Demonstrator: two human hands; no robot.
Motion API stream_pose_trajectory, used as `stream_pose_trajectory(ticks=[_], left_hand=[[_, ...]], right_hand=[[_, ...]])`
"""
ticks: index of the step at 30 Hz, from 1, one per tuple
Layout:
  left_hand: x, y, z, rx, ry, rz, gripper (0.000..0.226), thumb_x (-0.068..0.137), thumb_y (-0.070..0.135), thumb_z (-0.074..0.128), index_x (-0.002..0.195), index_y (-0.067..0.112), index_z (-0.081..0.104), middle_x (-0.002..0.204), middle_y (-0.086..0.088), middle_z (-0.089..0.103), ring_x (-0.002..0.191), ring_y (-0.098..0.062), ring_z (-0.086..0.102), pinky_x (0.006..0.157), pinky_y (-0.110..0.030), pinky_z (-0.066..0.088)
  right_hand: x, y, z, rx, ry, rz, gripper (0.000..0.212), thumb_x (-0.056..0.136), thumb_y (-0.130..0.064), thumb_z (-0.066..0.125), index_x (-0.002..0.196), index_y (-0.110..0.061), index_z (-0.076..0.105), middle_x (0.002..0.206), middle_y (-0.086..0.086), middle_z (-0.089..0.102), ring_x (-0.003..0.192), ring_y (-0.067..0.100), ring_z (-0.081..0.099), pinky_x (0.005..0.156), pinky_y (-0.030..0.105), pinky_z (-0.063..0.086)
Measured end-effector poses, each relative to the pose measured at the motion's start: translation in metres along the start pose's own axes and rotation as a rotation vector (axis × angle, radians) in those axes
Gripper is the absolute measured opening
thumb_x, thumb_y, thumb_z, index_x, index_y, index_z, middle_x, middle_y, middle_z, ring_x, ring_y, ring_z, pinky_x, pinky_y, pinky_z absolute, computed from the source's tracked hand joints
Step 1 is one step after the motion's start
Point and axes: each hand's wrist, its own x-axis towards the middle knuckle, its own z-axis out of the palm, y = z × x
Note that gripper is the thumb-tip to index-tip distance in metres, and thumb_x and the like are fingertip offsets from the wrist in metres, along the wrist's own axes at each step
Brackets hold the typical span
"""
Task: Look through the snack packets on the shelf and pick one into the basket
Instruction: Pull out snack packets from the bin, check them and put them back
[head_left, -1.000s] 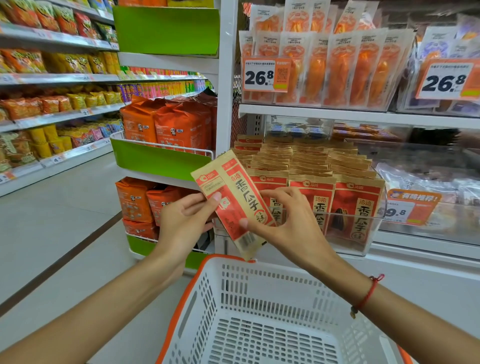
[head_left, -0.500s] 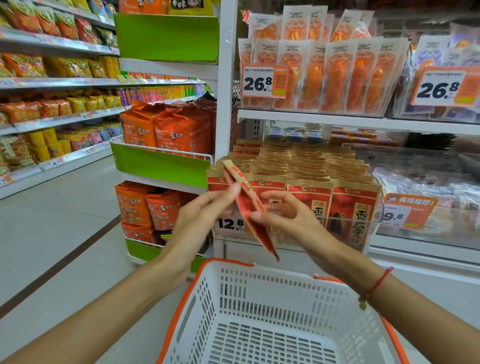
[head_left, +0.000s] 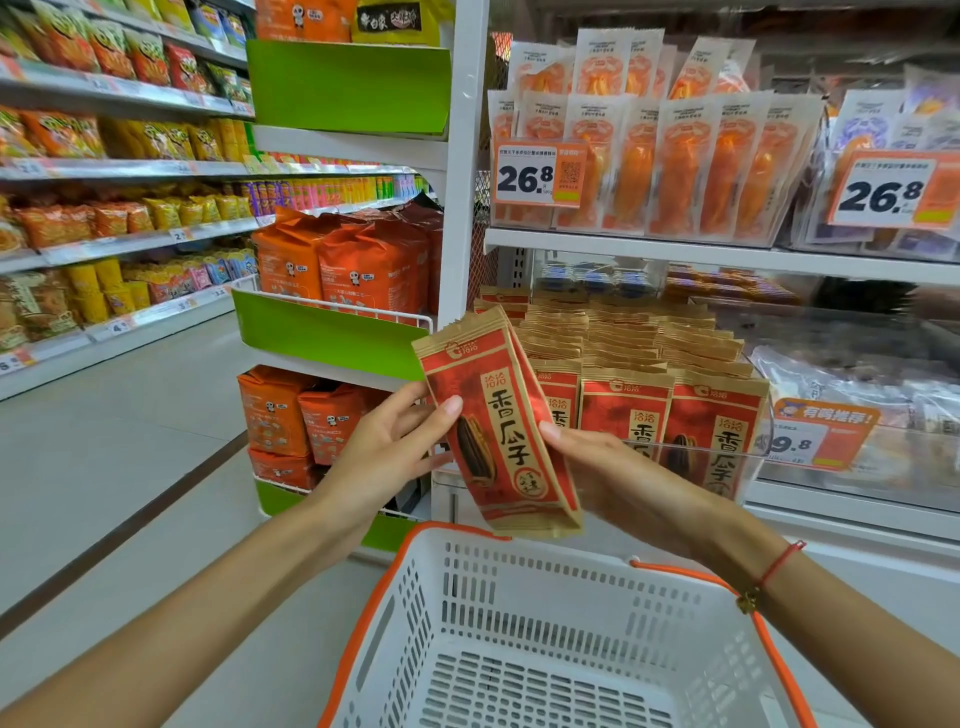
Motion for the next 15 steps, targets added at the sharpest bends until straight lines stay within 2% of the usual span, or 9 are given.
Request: stream_pose_trajectory(ticks=[1, 3, 5, 7, 9, 11, 13, 15], left_hand=[[0.000, 0.000, -0.002, -0.003, 0.010, 0.015, 0.035, 0.086, 0.038, 0.058, 0.120, 0.030, 0.060, 0.111, 0.011, 0.072, 0.109, -0.004, 0.065, 0.090, -0.025, 0.052], [0.001, 0.001, -0.007, 0.000, 0.040, 0.044, 0.030, 0.087, 0.034, 0.060, 0.116, 0.030, 0.062, 0.109, 0.012, 0.072, 0.107, -0.005, 0.066, 0.091, -0.026, 0.053], [0.001, 0.003, -0.010, 0.013, 0.074, 0.081, 0.029, 0.087, 0.031, 0.061, 0.116, 0.030, 0.062, 0.109, 0.012, 0.072, 0.107, -0.005, 0.066, 0.096, -0.029, 0.052], [0.001, 0.007, -0.011, 0.026, 0.102, 0.126, 0.032, 0.085, 0.031, 0.063, 0.117, 0.030, 0.063, 0.110, 0.012, 0.072, 0.107, -0.004, 0.066, 0.100, -0.033, 0.048], [0.004, 0.018, -0.011, 0.027, 0.135, 0.178, 0.033, 0.083, 0.033, 0.064, 0.116, 0.032, 0.063, 0.111, 0.012, 0.072, 0.107, -0.004, 0.065, 0.102, -0.035, 0.045], [0.011, 0.031, -0.014, 0.006, 0.172, 0.242, 0.029, 0.083, 0.032, 0.065, 0.112, 0.034, 0.065, 0.112, 0.012, 0.071, 0.108, -0.004, 0.065, 0.102, -0.036, 0.045], [0.022, 0.045, -0.019, -0.010, 0.217, 0.308, 0.026, 0.083, 0.029, 0.065, 0.109, 0.034, 0.065, 0.113, 0.014, 0.071, 0.110, -0.003, 0.064, 0.101, -0.032, 0.045], [0.035, 0.056, -0.022, -0.020, 0.243, 0.337, 0.023, 0.086, 0.027, 0.066, 0.109, 0.031, 0.065, 0.112, 0.014, 0.071, 0.110, -0.002, 0.063, 0.099, -0.028, 0.046]], right_hand=[[0.000, -0.003, 0.003, -0.141, 0.087, -0.059, 0.041, 0.087, -0.046, 0.051, 0.119, -0.026, 0.066, 0.116, -0.005, 0.071, 0.111, 0.012, 0.065, 0.103, 0.036, 0.045], [0.001, -0.006, 0.007, -0.288, 0.244, -0.181, 0.037, 0.082, -0.046, 0.057, 0.110, -0.027, 0.074, 0.111, -0.010, 0.072, 0.109, 0.009, 0.064, 0.101, 0.037, 0.047], [0.002, -0.008, 0.007, -0.401, 0.385, -0.296, 0.030, 0.076, -0.048, 0.062, 0.101, -0.037, 0.075, 0.104, -0.018, 0.069, 0.106, 0.010, 0.061, 0.094, 0.039, 0.053], [0.003, -0.015, 0.007, -0.501, 0.480, -0.366, 0.022, 0.078, -0.045, 0.064, 0.099, -0.045, 0.070, 0.098, -0.023, 0.067, 0.102, 0.008, 0.060, 0.084, 0.037, 0.057], [0.005, -0.028, 0.009, -0.511, 0.528, -0.416, 0.018, 0.085, -0.040, 0.061, 0.101, -0.043, 0.068, 0.096, -0.019, 0.067, 0.098, 0.007, 0.062, 0.076, 0.029, 0.059], [0.009, -0.046, 0.010, -0.469, 0.544, -0.454, 0.030, 0.083, -0.049, 0.055, 0.103, -0.034, 0.071, 0.096, -0.013, 0.069, 0.095, 0.005, 0.064, 0.074, 0.022, 0.058], [0.016, -0.065, 0.007, -0.470, 0.555, -0.490, 0.043, 0.079, -0.057, 0.052, 0.105, -0.031, 0.073, 0.097, -0.010, 0.071, 0.091, 0.006, 0.067, 0.072, 0.021, 0.057], [0.026, -0.083, -0.001, -0.526, 0.569, -0.529, 0.042, 0.078, -0.059, 0.059, 0.107, -0.033, 0.073, 0.096, -0.009, 0.071, 0.086, 0.010, 0.067, 0.069, 0.025, 0.058]])
